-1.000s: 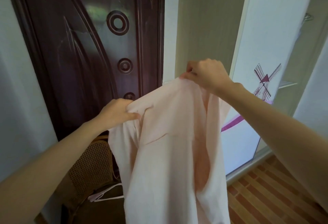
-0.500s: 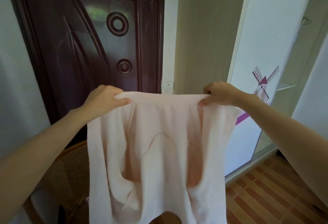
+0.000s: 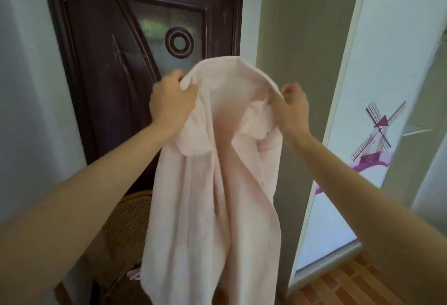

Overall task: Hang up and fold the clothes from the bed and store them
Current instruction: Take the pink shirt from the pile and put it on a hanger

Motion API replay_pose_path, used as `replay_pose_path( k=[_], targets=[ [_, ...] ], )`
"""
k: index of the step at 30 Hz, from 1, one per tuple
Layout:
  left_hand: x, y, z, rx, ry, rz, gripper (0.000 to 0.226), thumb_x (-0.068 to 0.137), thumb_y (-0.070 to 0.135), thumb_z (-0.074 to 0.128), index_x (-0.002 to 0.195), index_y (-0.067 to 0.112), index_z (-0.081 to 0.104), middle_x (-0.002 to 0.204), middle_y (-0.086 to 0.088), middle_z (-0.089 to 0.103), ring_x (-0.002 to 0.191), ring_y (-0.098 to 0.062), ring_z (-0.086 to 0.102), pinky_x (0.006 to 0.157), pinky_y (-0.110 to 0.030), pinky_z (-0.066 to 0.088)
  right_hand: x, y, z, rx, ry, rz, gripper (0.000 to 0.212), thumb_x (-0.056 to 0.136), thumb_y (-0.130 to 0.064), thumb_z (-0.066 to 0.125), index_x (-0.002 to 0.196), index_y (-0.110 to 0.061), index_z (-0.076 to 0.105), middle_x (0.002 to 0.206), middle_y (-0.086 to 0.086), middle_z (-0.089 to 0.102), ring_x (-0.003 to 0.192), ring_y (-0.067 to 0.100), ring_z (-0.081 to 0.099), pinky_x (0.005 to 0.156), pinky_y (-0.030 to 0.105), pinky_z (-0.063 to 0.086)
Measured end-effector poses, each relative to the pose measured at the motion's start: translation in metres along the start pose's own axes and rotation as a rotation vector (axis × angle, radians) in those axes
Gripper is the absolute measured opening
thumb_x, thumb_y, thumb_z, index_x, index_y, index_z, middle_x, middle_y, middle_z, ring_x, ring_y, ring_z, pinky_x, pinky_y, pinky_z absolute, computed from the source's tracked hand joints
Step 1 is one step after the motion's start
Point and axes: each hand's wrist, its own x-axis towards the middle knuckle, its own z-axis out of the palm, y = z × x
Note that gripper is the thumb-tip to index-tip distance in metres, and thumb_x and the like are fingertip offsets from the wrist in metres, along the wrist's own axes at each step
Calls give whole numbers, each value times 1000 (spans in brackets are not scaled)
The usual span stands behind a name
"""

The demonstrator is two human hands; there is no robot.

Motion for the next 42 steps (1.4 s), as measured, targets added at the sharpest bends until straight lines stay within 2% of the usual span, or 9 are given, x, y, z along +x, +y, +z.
replay_pose_path(
  k=[2, 4, 8, 14, 24, 29, 34, 39, 42],
  targets=[
    [-23, -32, 13, -50, -256, -319, 19, 74, 27, 67, 77, 8, 65, 76, -8, 65, 78, -28, 65, 61, -29, 42, -26, 29, 14, -67, -325, 299, 13, 89, -7, 61, 77, -9, 55, 68, 4, 53, 58, 17, 50, 55, 29, 41],
    [-42, -61, 13, -107, -251, -493, 12, 76, 19, 63, 76, 7, 67, 73, -7, 63, 76, -27, 63, 59, -28, 41, -37, 51, 17, 25, -407, 498, 18, 87, 3, 59, 71, -4, 55, 64, 10, 50, 53, 20, 49, 49, 27, 40],
    [-57, -94, 1, -36, -117, -469, 28, 84, 19, 51, 81, -3, 66, 73, -9, 59, 68, -24, 54, 62, -33, 40, -28, 65, 17, 94, -362, 459, 22, 86, 4, 59, 69, -7, 51, 63, 10, 48, 55, 22, 44, 53, 29, 31],
    [-85, -115, 2, -2, -57, -479, 29, 87, 20, 52, 60, 11, 49, 64, -6, 49, 64, -20, 46, 60, -32, 33, -40, 70, 51, 204, -421, 480, 27, 90, 2, 56, 69, -13, 46, 56, 3, 44, 38, 10, 44, 43, 20, 32],
    [-165, -138, 12, 74, -31, -453, 37, 96, 22, 53, 66, 1, 50, 58, -3, 42, 53, -11, 40, 49, -19, 30, -88, 100, 111, 222, -685, 405, 29, 93, -8, 58, 70, -16, 43, 66, 4, 46, 55, 11, 50, 44, 21, 40],
    [-207, -150, 1, 99, 36, -540, 41, 96, 20, 56, 58, 18, 41, 54, 5, 39, 46, -4, 40, 45, -10, 31, -129, 115, 145, 223, -907, 386, 15, 94, -11, 59, 84, -13, 48, 72, 2, 55, 55, 2, 57, 48, 18, 45],
    [-231, -175, -28, 129, 43, -676, 35, 94, 25, 57, 66, 7, 49, 59, -4, 45, 53, -7, 41, 49, -18, 35, -155, 132, 181, 252, -1074, 442, 29, 92, -8, 60, 73, -19, 41, 59, -7, 50, 55, 6, 51, 44, 17, 38],
    [-234, -223, -43, 202, 42, -763, 38, 93, 21, 58, 59, 16, 44, 56, 2, 41, 46, -2, 42, 43, -9, 32, -166, 166, 231, 145, -1096, 483, 30, 90, -5, 56, 71, -21, 39, 67, -3, 48, 64, 13, 51, 43, 18, 38],
    [-234, -266, -45, 231, 19, -829, 35, 93, 19, 57, 63, 5, 46, 58, -2, 40, 52, -11, 37, 51, -23, 31, -172, 198, 267, 15, -1086, 512, 25, 90, -6, 56, 74, -20, 42, 75, 1, 50, 73, 18, 54, 52, 26, 44]
  ],
)
